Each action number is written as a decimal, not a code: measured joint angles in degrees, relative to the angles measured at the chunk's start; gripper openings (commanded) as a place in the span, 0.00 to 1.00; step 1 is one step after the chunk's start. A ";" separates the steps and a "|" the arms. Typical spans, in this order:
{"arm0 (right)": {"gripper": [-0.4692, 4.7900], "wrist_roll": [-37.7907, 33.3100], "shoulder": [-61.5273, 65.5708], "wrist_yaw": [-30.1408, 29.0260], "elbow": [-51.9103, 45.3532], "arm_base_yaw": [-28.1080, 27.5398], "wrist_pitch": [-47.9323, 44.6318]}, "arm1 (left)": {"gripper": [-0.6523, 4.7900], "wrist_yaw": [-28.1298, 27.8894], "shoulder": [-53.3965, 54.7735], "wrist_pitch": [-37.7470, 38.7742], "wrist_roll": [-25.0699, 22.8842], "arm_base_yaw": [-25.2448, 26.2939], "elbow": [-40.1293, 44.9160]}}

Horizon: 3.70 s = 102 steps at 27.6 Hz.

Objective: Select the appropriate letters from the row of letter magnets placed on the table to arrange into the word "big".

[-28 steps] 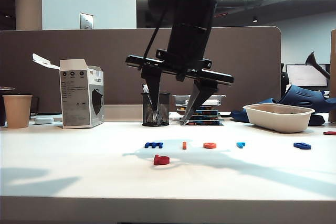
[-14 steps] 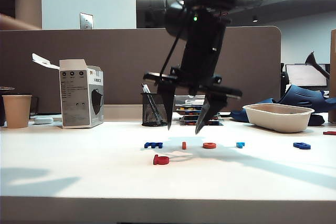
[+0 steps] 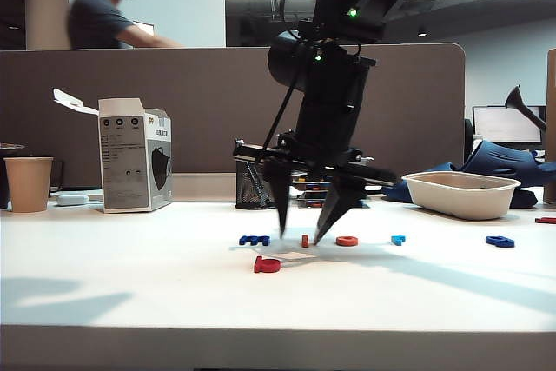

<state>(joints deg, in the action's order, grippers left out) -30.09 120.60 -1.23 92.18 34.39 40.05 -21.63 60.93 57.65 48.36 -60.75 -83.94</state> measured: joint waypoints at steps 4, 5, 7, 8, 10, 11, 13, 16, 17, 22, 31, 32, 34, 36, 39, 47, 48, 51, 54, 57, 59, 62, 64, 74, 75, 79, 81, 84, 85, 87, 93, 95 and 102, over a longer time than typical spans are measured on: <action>0.18 0.04 0.31 0.09 0.15 0.02 0.31 | 0.11 0.00 0.02 0.02 0.00 0.00 0.02; 0.16 0.02 0.50 0.13 0.28 0.00 0.46 | 0.11 0.00 0.00 0.02 0.00 0.00 0.00; 0.16 0.17 0.90 0.17 0.46 -0.02 0.42 | 0.11 -0.02 0.02 0.02 0.00 0.00 0.00; 0.16 0.13 0.96 0.09 0.61 -0.02 0.31 | 0.11 0.00 0.02 0.00 0.00 0.00 0.00; 0.07 0.17 1.20 0.15 0.81 0.02 0.28 | 0.11 0.00 0.02 0.02 0.00 0.00 0.00; 0.07 0.17 1.29 0.13 0.85 0.02 0.24 | 0.11 0.00 0.02 0.02 0.00 0.00 0.00; 0.07 0.17 1.33 0.13 0.94 0.00 0.26 | 0.11 -0.02 0.02 0.02 0.00 0.00 0.00; 0.07 0.15 1.25 0.09 0.92 -0.04 0.31 | 0.11 0.00 0.02 0.02 0.00 0.00 0.00; 0.07 0.17 1.11 0.07 0.85 -0.07 0.44 | 0.11 0.00 0.02 0.02 0.00 0.00 0.00; 0.07 0.17 -1.68 0.02 -0.07 -0.09 5.42 | 0.11 0.00 0.02 0.02 0.00 0.00 0.00; 0.07 0.17 -4.72 0.07 -0.17 0.70 11.91 | 0.11 0.00 0.02 0.00 0.00 0.00 0.00; 0.07 0.17 -4.85 0.04 -0.48 0.96 12.33 | 0.11 -0.02 0.02 0.02 0.00 0.00 0.00; 0.07 0.17 -5.29 0.09 -1.27 1.62 12.37 | 0.11 -0.02 0.02 0.02 0.00 0.00 0.00; 0.07 0.17 -5.66 0.00 -1.92 2.19 12.41 | 0.11 -0.02 0.02 0.02 0.00 0.00 0.02; 0.07 0.20 -5.79 -0.02 -3.30 3.10 12.48 | 0.11 0.00 0.02 0.00 0.00 0.00 0.00; 0.07 0.15 -5.92 0.00 -6.88 4.79 12.87 | 0.11 -0.02 0.00 0.02 0.00 0.00 0.00; 0.09 0.15 -5.92 0.00 -6.88 5.05 12.83 | 0.11 0.00 0.00 0.02 0.00 0.00 0.00; 0.21 -0.07 -5.92 0.00 -6.88 5.70 12.87 | 0.11 -0.02 0.00 0.02 0.00 0.00 0.00; 0.22 -0.24 -5.92 0.07 -6.88 5.62 12.92 | 0.11 -0.02 0.00 0.02 0.00 0.00 0.00; 0.27 -0.24 -5.92 0.07 -6.84 5.55 12.90 | 0.11 -0.02 0.00 0.02 0.00 0.00 0.00; 0.27 -0.26 -5.92 0.04 -6.84 5.55 12.90 | 0.11 -0.02 0.00 0.02 0.00 0.00 0.00; 0.27 -0.26 -5.97 0.00 -6.82 5.55 12.94 | 0.11 -0.02 0.00 0.02 0.00 0.00 0.00; 0.28 -0.26 -6.49 0.02 -6.82 5.55 12.92 | 0.11 -0.02 0.00 0.02 0.00 0.00 0.00; 0.49 1.07 -14.69 2.54 -6.69 3.52 12.76 | 0.11 -0.02 0.02 0.02 0.00 0.00 0.00; 0.51 1.99 -15.56 3.50 -6.69 2.08 12.79 | 0.11 -0.02 0.00 0.02 0.00 0.00 0.00; 0.51 6.25 -17.68 6.29 -6.67 -6.97 13.88 | 0.11 -0.02 0.02 0.02 0.00 0.00 0.00; 0.51 8.81 -17.55 6.56 -6.71 -11.21 15.19 | 0.11 -0.02 0.02 0.02 0.00 0.00 0.00; 0.58 12.66 -17.55 6.67 -6.71 -16.85 15.47 | 0.11 0.00 0.02 0.02 0.00 0.00 0.00; 0.60 13.84 -17.55 6.69 -6.71 -18.47 15.47 | 0.11 -0.02 0.02 0.00 0.00 0.00 0.00; 0.60 14.93 -17.53 6.38 -6.71 -20.15 15.47 | 0.11 -0.02 0.02 0.02 0.00 0.00 0.00; 0.60 17.99 -15.50 2.80 -6.82 -24.30 15.43 | 0.11 0.00 0.02 0.02 0.00 0.00 0.00; 0.60 18.12 -14.21 1.57 -6.84 -24.63 15.45 | 0.11 0.00 0.02 0.02 0.00 0.00 0.00; 0.60 19.15 -10.60 1.07 -6.84 -24.59 14.27 | 0.11 -0.02 0.02 0.02 0.00 0.00 0.00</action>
<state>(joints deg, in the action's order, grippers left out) -10.94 110.00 -0.16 85.34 9.80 54.33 -21.65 60.95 57.67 48.36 -60.75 -83.94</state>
